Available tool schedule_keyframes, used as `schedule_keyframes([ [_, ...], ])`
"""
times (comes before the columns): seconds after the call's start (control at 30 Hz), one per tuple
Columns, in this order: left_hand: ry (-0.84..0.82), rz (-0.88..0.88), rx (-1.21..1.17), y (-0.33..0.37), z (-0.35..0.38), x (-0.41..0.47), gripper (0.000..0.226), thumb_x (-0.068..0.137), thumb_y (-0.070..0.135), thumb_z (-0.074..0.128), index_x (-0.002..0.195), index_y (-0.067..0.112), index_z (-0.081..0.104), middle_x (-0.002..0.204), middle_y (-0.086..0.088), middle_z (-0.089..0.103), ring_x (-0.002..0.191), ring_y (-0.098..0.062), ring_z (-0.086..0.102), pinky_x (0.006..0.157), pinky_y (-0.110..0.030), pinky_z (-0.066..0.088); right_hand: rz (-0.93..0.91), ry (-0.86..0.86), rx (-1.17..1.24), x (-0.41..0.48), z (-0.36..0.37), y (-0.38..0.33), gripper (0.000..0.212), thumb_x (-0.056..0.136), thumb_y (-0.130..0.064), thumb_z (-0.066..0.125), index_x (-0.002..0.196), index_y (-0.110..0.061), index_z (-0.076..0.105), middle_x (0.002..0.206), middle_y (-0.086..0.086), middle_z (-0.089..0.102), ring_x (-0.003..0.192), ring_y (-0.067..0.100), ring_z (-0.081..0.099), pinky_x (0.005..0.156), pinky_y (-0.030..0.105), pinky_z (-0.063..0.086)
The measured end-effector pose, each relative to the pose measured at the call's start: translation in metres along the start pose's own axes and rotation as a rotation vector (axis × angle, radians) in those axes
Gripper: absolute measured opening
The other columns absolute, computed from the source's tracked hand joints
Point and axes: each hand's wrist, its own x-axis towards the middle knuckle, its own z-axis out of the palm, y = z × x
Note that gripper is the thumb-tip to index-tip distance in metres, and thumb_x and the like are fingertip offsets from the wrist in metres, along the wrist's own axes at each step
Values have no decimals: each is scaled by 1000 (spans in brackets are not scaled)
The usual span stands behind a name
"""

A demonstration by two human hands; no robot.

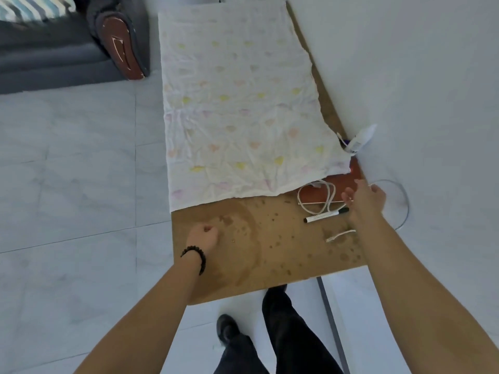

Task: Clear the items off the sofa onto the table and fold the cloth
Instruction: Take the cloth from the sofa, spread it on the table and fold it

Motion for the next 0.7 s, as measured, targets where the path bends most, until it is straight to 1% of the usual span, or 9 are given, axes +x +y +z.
schedule_keyframes([
  [0.07,19,-63,-145,5,6,12,15,96,24,53,97,15,65,99,-6,69,95,-24,65,91,-44,54,-29,-15,-94,-3,6,8,36,95,-25,61,127,-11,52,85,3,64,65,9,61,56,23,52],
  [0.1,41,-114,-271,8,7,18,16,97,25,55,99,12,64,97,-7,68,93,-23,65,87,-42,55,-37,-52,-144,-4,9,13,35,95,-28,63,125,-11,54,82,3,65,60,8,59,53,22,50],
  [0.2,147,-263,-656,23,4,42,31,96,29,58,109,1,58,105,-10,64,92,-20,62,76,-33,55,-62,-166,-275,-5,22,21,29,95,-34,64,116,-13,64,90,4,72,61,7,63,46,18,47],
  [0.33,264,-376,-925,47,-7,65,39,96,33,57,122,5,50,109,-10,56,92,-20,58,85,-35,54,-8,-232,-426,10,50,9,35,94,-45,61,97,-10,69,79,3,73,60,12,66,48,22,48],
  [0.43,250,-427,-971,51,-16,85,58,92,42,61,135,7,47,119,-9,59,97,-20,60,75,-36,52,148,-278,-504,30,67,-2,45,88,-60,61,92,-15,62,80,3,73,61,12,67,42,20,47],
  [0.5,230,-456,-937,49,-19,95,59,93,46,59,139,11,45,127,-4,58,103,-18,59,81,-34,49,208,-297,-543,44,74,-3,47,85,-60,65,98,-14,62,84,5,73,56,10,65,36,17,41],
  [0.57,218,-476,-859,49,-22,99,48,96,39,56,137,15,48,129,1,59,112,-16,59,87,-31,45,236,-303,-610,56,76,0,44,84,-52,70,103,-12,64,83,7,75,47,6,57,35,15,36],
  [0.63,206,-495,-825,49,-22,99,39,98,28,54,135,16,51,114,4,64,111,-14,60,86,-28,43,250,-293,-655,61,75,2,38,86,-42,72,110,-13,65,80,5,75,47,5,53,34,14,33],
  [0.7,209,-494,-835,48,-22,100,29,98,20,51,125,14,55,88,4,59,92,-14,59,75,-25,45,240,-285,-635,61,73,4,28,90,-33,68,113,-17,66,77,4,72,50,6,54,34,15,32],
])
